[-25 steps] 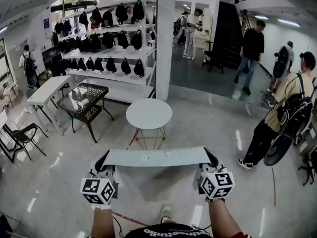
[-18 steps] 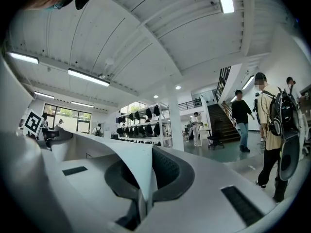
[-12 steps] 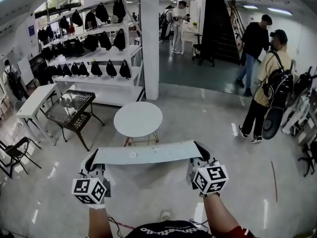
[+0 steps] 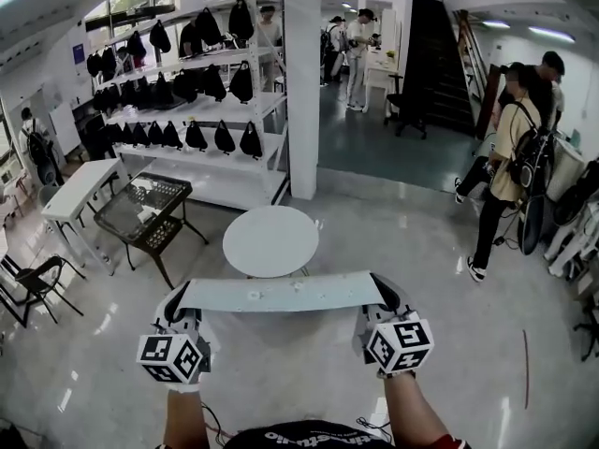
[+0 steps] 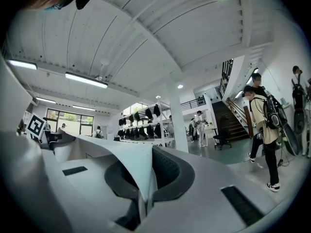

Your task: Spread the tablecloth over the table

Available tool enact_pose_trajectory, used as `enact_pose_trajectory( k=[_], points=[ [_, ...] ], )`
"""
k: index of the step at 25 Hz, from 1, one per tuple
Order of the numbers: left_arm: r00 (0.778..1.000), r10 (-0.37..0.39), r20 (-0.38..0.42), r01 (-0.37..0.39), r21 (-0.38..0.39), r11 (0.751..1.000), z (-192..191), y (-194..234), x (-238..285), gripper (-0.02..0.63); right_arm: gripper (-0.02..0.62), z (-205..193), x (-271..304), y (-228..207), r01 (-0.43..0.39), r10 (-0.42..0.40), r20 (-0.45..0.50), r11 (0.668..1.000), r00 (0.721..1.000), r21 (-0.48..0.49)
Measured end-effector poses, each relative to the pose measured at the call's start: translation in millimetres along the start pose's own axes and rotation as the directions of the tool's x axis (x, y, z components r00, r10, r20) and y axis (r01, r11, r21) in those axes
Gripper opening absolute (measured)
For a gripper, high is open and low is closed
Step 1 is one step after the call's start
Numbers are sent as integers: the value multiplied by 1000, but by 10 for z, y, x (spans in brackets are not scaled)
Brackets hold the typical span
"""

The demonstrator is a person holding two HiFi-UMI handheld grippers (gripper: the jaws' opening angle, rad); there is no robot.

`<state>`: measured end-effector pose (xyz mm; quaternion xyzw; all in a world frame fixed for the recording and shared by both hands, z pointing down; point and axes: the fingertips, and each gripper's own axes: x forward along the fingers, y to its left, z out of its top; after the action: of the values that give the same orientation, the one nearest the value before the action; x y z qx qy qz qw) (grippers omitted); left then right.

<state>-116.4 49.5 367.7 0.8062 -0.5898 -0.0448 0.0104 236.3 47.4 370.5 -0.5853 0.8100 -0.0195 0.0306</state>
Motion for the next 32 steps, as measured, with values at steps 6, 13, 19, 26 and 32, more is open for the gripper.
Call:
enact_pose_trajectory(
  k=[6,13,19,26,32],
  points=[
    [1000,23,-15,-23,22,999,44,78,181,17,25,-36,322,-79,-34,34,-3,999,999,41],
    [998,59,-21,-58,23,998,6,129,273,17,25,-65,579,-138,-71,71,-2,996,997,51],
    [997,69,-27,-69,22,997,-40,303,379,17,25,-132,798,-76,-80,81,-16,995,997,56],
    [998,59,-11,-58,15,998,-106,501,678,17,25,-206,1056,-79,-67,68,-31,997,997,38],
    [998,55,-14,-55,7,998,-191,702,1095,17,25,-193,1486,-161,-58,58,-33,998,998,14]
  ],
)
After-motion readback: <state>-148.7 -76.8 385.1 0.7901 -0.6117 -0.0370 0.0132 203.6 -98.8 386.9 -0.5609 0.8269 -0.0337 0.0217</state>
